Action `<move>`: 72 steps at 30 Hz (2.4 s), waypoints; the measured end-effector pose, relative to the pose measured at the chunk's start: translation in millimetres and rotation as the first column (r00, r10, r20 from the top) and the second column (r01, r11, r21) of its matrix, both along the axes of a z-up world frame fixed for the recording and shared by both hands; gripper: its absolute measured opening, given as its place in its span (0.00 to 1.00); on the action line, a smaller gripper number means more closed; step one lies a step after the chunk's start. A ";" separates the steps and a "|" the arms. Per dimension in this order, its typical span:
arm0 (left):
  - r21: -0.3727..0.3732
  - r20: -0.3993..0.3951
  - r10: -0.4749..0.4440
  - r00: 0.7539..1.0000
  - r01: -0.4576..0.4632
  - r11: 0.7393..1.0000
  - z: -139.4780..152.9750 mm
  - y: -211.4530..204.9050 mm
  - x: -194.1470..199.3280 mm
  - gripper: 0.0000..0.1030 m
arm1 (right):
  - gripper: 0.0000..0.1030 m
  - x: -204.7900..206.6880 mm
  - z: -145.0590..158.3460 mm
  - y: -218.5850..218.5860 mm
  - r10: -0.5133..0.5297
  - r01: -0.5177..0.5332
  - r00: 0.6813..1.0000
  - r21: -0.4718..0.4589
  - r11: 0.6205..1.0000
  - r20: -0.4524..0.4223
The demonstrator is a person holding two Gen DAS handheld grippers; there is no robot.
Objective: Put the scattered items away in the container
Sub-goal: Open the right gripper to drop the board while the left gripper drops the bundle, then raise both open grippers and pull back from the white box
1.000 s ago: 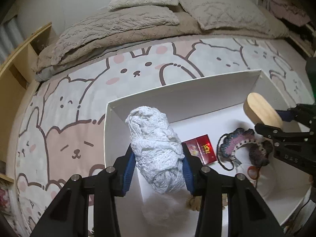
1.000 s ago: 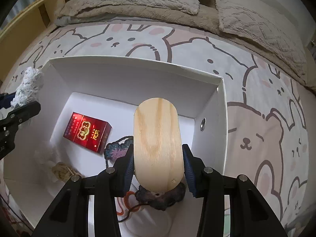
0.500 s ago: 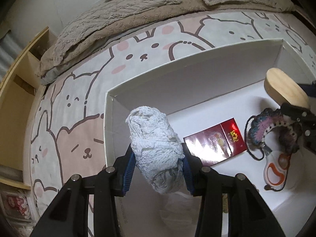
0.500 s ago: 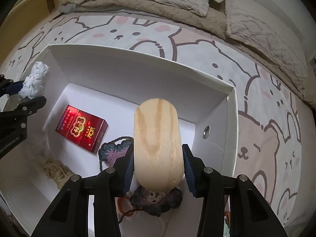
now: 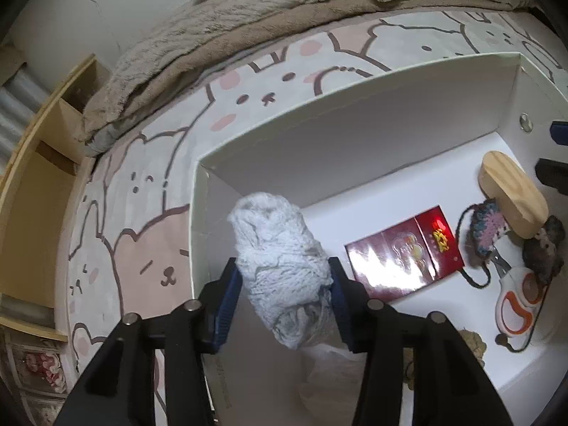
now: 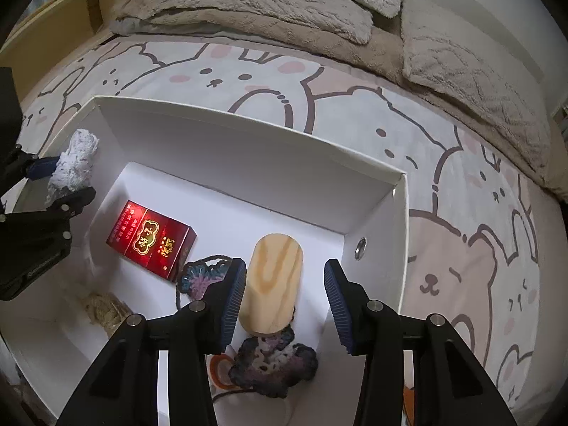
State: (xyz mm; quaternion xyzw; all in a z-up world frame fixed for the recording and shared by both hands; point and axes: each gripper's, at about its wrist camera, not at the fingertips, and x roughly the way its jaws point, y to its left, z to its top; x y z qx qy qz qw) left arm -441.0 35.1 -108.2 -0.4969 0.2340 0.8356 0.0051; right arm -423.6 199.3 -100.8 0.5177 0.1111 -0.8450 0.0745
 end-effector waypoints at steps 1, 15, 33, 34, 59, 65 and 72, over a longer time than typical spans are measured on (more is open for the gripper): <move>0.004 -0.007 -0.003 1.000 0.003 1.000 1.2 1.4 1.0 0.57 | 0.45 0.5 0.7 -0.1 0.000 0.000 1.000 -0.002 1.000 -0.002; -0.030 -0.060 0.008 0.998 -0.010 0.999 21.4 3.1 15.6 0.78 | 0.45 13.7 12.0 -3.0 0.008 -0.008 1.000 -0.016 1.000 -0.009; 0.089 -0.107 0.055 0.993 -0.045 0.995 68.9 6.0 53.8 0.88 | 0.45 53.9 55.3 -6.0 -0.004 0.000 0.997 -0.059 0.998 -0.073; 0.100 -0.114 0.062 0.992 -0.050 0.994 73.0 3.9 56.5 0.89 | 0.45 56.4 60.4 -5.7 -0.011 0.006 0.997 -0.062 0.998 -0.081; 0.317 -0.202 0.170 0.964 -0.100 0.943 174.1 -34.3 140.3 1.00 | 1.00 134.4 164.2 -14.7 -0.068 0.051 0.963 -0.073 0.996 -0.259; 0.336 -0.236 0.168 0.957 -0.082 0.938 200.1 -38.2 169.1 1.00 | 1.00 160.9 186.5 -15.0 -0.077 0.053 0.950 -0.085 0.995 -0.302; 0.381 -0.293 0.156 0.943 -0.035 0.924 219.2 -35.6 206.8 1.00 | 1.00 195.6 202.5 -13.0 -0.090 0.055 0.930 -0.105 0.993 -0.357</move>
